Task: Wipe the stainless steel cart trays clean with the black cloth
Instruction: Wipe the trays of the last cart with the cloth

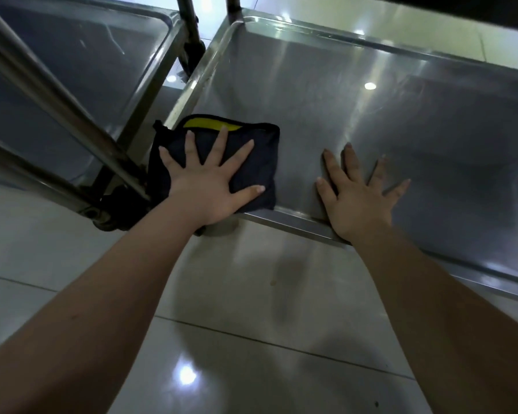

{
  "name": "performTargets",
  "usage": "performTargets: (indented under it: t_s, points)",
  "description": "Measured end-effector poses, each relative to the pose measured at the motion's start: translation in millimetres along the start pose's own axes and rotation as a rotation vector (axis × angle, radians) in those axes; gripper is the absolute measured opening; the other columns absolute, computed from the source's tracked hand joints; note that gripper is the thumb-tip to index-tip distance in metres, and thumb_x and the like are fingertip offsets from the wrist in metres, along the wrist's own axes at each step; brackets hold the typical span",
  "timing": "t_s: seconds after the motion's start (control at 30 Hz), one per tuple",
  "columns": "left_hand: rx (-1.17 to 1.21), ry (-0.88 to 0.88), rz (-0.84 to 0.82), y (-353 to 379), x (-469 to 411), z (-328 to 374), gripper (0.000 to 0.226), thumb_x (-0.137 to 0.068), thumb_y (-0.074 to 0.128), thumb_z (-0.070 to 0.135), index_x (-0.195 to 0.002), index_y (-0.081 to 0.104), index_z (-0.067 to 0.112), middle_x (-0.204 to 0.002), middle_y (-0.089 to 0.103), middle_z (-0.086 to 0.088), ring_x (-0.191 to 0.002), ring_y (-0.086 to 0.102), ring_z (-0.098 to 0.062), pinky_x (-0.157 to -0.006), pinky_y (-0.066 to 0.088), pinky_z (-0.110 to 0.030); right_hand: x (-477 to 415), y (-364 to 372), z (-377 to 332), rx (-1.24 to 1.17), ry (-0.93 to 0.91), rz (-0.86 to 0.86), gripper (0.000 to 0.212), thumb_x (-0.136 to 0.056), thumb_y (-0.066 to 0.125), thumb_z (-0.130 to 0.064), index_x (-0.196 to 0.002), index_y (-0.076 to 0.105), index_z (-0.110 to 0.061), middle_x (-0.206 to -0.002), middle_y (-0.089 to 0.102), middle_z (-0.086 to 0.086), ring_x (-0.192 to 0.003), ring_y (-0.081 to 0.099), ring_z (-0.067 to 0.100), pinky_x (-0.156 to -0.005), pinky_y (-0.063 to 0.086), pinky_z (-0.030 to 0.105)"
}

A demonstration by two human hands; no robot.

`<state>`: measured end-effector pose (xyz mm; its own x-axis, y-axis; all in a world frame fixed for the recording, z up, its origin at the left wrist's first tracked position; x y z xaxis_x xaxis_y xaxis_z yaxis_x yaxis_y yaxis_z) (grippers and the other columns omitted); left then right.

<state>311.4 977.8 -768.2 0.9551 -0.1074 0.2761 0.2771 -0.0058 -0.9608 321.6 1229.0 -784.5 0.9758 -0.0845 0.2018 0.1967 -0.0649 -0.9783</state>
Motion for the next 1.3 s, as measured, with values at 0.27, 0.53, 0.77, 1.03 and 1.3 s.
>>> performTargets:
  t_s: [0.27, 0.53, 0.77, 1.03, 1.3]
  points:
    - [0.045, 0.054, 0.080, -22.8, -71.9, 0.4, 0.079, -0.077, 0.022, 0.091, -0.146, -0.003, 0.062, -0.164, -0.011, 0.012, -0.147, -0.015, -0.043, -0.105, -0.012, -0.077, -0.9, -0.2, 0.7, -0.016, 0.001, -0.002, 0.056, -0.096, 0.011, -0.066, -0.148, -0.008, -0.056, -0.162, -0.015, -0.019, -0.147, -0.019, 0.038, -0.106, -0.009, 0.076]
    - [0.046, -0.024, 0.050, -16.3, -46.0, -3.2, 0.079, -0.076, 0.016, 0.091, -0.145, -0.010, 0.061, -0.164, -0.016, 0.010, -0.147, -0.018, -0.041, -0.106, -0.014, -0.074, -1.8, -0.6, -0.1, -0.030, -0.002, -0.007, 0.056, -0.097, 0.012, -0.065, -0.149, -0.006, -0.055, -0.162, -0.014, -0.018, -0.147, -0.018, 0.039, -0.106, -0.010, 0.075]
    - [-0.020, -0.001, -0.023, 0.7, 12.7, 7.3, 0.076, -0.078, 0.013, 0.089, -0.143, -0.017, 0.062, -0.162, -0.021, 0.011, -0.146, -0.018, -0.043, -0.108, -0.008, -0.074, -2.9, -5.1, 2.7, -0.076, -0.040, -0.048, 0.055, -0.099, 0.021, -0.058, -0.151, 0.002, -0.053, -0.162, -0.010, -0.020, -0.148, -0.016, 0.035, -0.103, -0.012, 0.075]
    - [0.007, -0.050, -0.055, -5.9, 10.6, 18.7, 0.073, -0.080, 0.019, 0.087, -0.141, -0.014, 0.065, -0.162, -0.020, 0.016, -0.148, -0.017, -0.038, -0.110, -0.005, -0.073, 45.3, -17.8, 144.8, 0.043, -0.323, -0.110, 0.079, -0.081, 0.001, -0.064, -0.155, 0.013, -0.038, -0.164, 0.013, -0.005, -0.148, 0.015, 0.031, -0.114, 0.015, 0.055]
    - [-0.008, 0.022, -0.093, 2.1, 14.6, 158.3, 0.081, -0.075, 0.016, 0.092, -0.141, -0.022, 0.062, -0.159, -0.029, 0.012, -0.145, -0.022, -0.045, -0.106, -0.008, -0.077, 71.9, -4.8, 270.6, 0.022, 0.123, -0.081, 0.059, -0.097, 0.021, -0.061, -0.149, -0.007, -0.055, -0.163, -0.011, -0.015, -0.149, -0.010, 0.037, -0.113, 0.002, 0.067]
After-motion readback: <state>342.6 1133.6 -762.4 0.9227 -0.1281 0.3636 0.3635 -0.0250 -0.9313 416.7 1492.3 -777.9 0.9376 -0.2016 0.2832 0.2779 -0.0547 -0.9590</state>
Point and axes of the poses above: each hand's wrist, its own x-axis away from the middle knuckle, its own y-axis out of the palm, z = x × y, the point moved 2 cm from there along -x, towards the middle knuckle
